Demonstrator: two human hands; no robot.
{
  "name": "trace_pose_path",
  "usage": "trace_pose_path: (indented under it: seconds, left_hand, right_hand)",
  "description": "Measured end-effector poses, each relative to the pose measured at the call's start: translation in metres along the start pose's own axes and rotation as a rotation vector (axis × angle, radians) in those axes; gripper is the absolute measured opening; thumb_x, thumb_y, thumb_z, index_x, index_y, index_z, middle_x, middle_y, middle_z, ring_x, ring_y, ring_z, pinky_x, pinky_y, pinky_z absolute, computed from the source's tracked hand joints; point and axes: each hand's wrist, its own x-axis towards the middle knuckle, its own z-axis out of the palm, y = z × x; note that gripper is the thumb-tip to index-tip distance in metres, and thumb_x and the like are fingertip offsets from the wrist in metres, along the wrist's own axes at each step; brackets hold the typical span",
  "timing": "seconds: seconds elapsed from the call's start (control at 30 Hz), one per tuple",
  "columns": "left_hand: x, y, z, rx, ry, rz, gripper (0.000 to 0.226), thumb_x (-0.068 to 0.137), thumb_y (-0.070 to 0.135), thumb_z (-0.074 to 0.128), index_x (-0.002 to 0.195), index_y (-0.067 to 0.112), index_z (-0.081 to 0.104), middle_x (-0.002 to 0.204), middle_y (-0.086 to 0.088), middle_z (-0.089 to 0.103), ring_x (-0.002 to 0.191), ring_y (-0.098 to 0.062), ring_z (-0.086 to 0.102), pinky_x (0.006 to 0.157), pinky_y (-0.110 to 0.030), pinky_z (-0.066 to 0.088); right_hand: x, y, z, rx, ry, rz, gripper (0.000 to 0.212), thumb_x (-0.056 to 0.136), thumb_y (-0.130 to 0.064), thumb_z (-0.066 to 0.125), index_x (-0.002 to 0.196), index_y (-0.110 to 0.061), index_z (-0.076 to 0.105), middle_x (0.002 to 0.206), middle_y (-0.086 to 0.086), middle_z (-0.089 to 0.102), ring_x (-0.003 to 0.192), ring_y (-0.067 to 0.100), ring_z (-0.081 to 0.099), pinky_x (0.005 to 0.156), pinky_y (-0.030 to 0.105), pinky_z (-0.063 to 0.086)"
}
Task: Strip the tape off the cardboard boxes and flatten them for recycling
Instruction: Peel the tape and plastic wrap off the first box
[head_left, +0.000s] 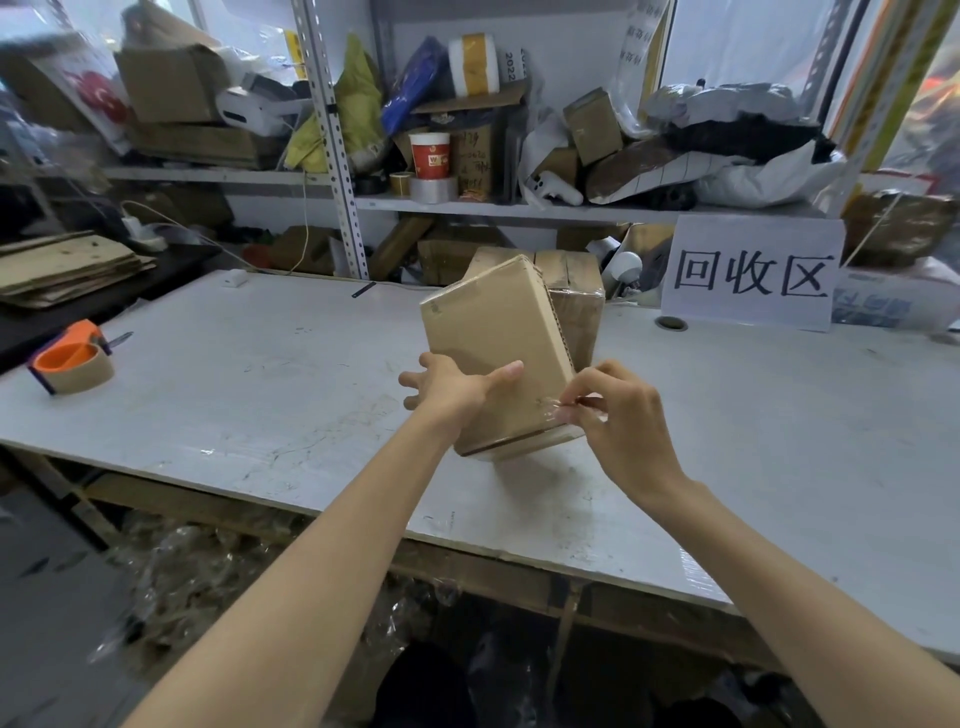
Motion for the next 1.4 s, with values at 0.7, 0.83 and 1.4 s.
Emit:
trace_pose_path:
  seconds: [0.7, 0.83, 1.4]
  left_hand:
    - [-0.001, -0.006, -0.002, 0.018, 0.073, 0.078, 0.132, 0.066, 0.062, 0.081, 0.154, 0.022, -0.008, 0.147, -0.016, 0.017, 0.135, -0.038, 0.026, 0.108, -0.052, 0.034]
    - [-0.004, -0.003, 0.002, 0.174, 0.08, 0.012, 0.155, 0.045, 0.083, 0.076, 0.153, 0.022, -0.018, 0.147, -0.018, 0.015, 0.135, -0.041, 0.024, 0.111, -0.06, 0.031]
    - [0.007, -0.006, -0.014, -0.374, -0.022, -0.154, 0.131, 0.036, 0.062, 0.075, 0.148, 0.028, 0.015, 0.138, -0.011, 0.041, 0.122, -0.032, 0.045, 0.094, -0.05, 0.043]
  right_hand:
    - [0.003, -0.003, 0.018, -0.015, -0.066, -0.146, 0.03, 0.081, 0.019, 0.055, 0.081, -0.011, 0.047, 0.093, 0.003, 0.044, 0.077, 0.02, 0.049, 0.071, 0.03, 0.05]
    - [0.006, -0.011, 0.02, -0.026, -0.146, -0.252, 0.032, 0.08, 0.02, 0.055, 0.079, -0.011, 0.046, 0.093, 0.003, 0.044, 0.075, 0.019, 0.049, 0.067, 0.028, 0.05]
    - [0.011, 0.001, 0.001, 0.035, -0.04, -0.097, 0.015, 0.086, -0.001, 0.063, 0.084, -0.008, 0.05, 0.106, 0.007, 0.056, 0.093, 0.015, 0.059, 0.074, 0.023, 0.057]
